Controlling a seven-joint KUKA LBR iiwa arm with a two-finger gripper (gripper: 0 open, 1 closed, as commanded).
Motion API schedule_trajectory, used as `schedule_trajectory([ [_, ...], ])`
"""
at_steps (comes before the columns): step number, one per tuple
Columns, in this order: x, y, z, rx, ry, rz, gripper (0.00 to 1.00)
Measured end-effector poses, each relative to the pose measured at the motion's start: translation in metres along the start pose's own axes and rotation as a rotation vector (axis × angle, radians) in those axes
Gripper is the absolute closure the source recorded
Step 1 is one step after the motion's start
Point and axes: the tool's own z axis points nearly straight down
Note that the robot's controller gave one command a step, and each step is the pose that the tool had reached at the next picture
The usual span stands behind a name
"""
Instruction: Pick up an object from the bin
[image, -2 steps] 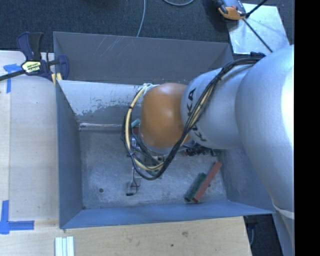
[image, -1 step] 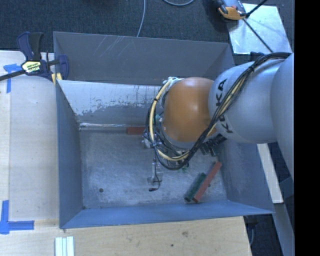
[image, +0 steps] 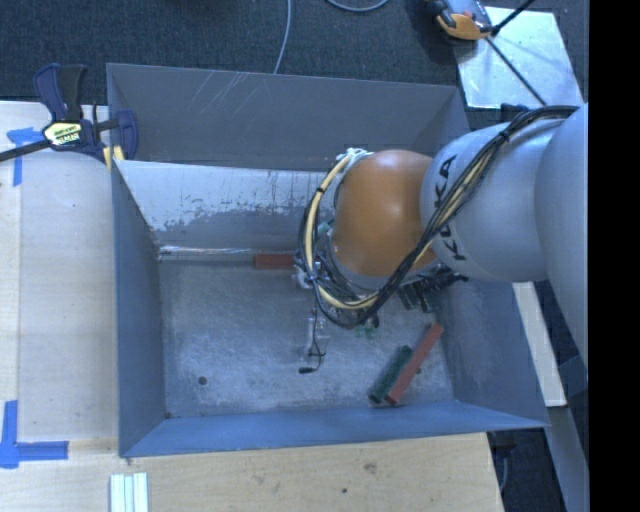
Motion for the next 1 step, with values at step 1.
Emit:
schedule_trajectory([
  [1,-0.0396,-0.0107,-0.0130,0.001,0.005,0.032,0.00],
])
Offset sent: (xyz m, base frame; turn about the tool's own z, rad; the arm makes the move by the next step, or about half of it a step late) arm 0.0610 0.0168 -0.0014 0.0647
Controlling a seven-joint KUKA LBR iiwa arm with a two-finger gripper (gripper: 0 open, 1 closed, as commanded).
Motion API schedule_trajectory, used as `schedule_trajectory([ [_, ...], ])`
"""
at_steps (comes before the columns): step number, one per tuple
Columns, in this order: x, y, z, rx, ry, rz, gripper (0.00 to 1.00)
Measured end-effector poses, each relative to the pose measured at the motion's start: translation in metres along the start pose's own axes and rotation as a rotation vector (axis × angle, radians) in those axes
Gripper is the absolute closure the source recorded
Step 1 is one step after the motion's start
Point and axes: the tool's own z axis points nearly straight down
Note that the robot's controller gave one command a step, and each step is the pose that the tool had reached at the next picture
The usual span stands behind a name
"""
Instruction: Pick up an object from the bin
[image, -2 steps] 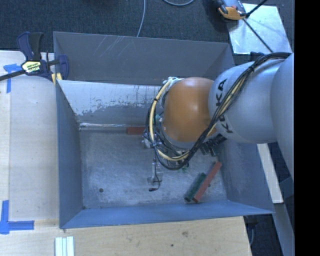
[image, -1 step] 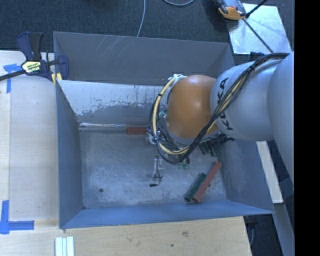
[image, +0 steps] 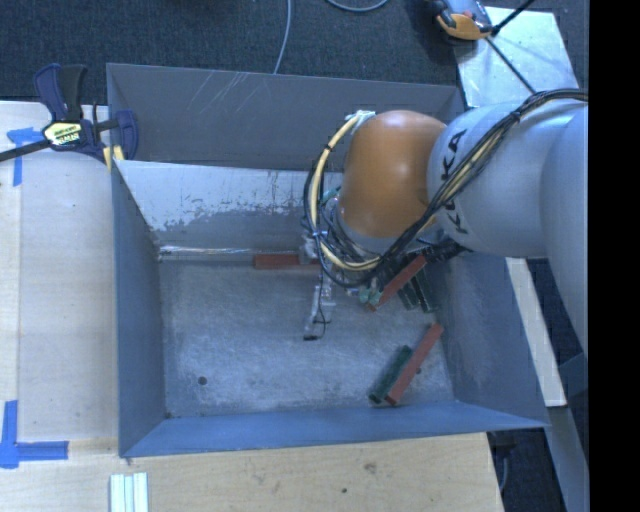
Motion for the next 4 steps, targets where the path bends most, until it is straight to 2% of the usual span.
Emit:
schedule_trajectory([
  [1,-0.021,0.024,0.011,-0.001,-0.007,0.030,0.00],
  [2,-0.028,0.048,0.041,-0.003,-0.010,0.048,1.00],
  [3,-0.028,0.048,0.041,-0.003,-0.010,0.048,1.00],
  [4,-0.001,0.007,0.016,0.000,-0.002,0.067,1.00],
])
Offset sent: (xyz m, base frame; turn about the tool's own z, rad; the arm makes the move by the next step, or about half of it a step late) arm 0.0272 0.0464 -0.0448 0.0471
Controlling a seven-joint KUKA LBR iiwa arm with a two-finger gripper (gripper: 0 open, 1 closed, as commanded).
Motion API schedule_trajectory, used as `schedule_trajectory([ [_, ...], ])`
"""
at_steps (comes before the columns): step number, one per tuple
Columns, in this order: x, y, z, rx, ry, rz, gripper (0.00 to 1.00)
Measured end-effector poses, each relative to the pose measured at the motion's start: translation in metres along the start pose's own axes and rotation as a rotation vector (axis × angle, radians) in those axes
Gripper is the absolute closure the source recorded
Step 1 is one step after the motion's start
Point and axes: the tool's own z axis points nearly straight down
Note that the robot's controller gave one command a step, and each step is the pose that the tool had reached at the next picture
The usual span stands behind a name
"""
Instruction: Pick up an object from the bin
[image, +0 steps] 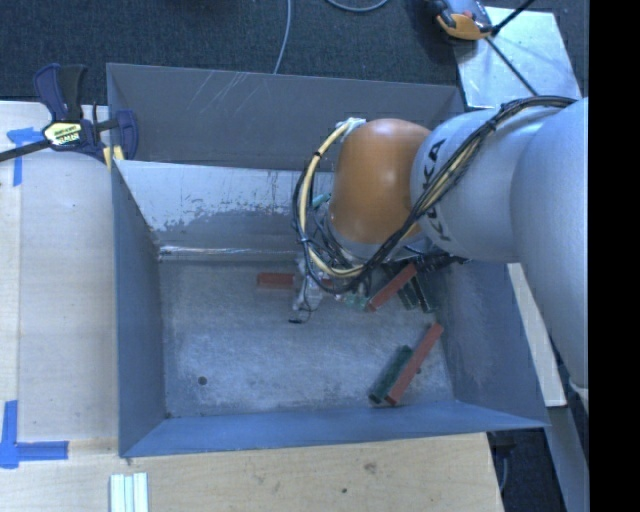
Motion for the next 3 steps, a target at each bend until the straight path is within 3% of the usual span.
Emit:
schedule_trajectory([
  [1,0.000,0.000,0.000,0.000,0.000,0.000,1.00],
  [2,0.009,-0.021,-0.200,0.000,0.001,-0.180,1.00],
  [3,0.008,-0.022,-0.214,0.000,-0.004,-0.189,1.00],
])
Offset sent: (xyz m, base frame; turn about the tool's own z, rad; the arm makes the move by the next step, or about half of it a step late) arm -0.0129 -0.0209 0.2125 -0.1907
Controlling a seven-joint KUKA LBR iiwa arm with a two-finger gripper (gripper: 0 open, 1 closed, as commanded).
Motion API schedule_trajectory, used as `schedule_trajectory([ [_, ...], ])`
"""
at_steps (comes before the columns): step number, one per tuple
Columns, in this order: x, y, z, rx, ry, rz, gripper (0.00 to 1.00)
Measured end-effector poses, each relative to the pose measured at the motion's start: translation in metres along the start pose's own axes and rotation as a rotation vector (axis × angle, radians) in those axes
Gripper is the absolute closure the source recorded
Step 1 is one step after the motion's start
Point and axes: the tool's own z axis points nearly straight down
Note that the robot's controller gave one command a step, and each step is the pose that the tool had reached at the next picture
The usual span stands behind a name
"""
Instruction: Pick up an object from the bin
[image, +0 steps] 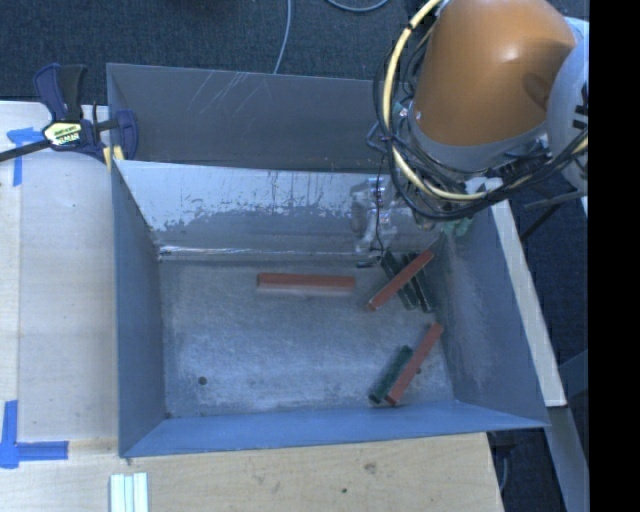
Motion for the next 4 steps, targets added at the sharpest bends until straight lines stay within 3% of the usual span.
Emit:
schedule_trajectory([
  [1,-0.009,-0.022,0.103,0.000,0.004,0.151,0.00],
  [2,-0.009,-0.022,0.103,0.000,0.004,0.151,0.00],
  [3,-0.010,-0.025,0.162,0.000,-0.003,0.159,0.00],
  [4,-0.038,-0.037,0.197,0.000,0.002,0.156,0.00],
])
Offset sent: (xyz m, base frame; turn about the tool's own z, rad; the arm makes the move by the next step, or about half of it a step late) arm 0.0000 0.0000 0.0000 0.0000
